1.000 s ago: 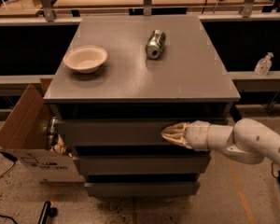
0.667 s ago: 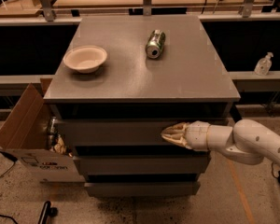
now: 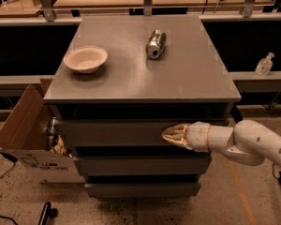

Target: Close top drawer

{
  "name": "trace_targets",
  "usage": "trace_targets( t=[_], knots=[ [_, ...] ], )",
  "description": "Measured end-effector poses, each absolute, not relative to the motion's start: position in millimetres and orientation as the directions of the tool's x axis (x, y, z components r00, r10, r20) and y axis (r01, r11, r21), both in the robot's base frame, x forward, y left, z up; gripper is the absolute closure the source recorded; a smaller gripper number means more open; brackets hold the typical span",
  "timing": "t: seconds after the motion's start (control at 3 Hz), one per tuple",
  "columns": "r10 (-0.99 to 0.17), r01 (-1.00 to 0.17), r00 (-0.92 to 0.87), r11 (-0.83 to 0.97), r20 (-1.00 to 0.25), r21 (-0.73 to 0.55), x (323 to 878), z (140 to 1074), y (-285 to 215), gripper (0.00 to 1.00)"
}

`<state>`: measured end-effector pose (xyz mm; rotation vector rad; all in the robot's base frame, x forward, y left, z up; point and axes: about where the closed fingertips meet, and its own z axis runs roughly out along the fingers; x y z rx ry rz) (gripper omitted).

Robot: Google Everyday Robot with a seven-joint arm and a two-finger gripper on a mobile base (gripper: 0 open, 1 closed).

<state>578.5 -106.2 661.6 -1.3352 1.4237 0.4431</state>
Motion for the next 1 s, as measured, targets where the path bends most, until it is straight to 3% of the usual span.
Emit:
trace_targets(
  t=[0.33, 1.0],
  knots=[
    [-0.471, -0.874, 0.213, 0.300, -0.856, -0.383, 578, 662, -106, 1.00],
    [-0.315, -0.883, 0.221, 0.337, -0.923, -0.326, 449, 674, -108, 1.00]
  ],
)
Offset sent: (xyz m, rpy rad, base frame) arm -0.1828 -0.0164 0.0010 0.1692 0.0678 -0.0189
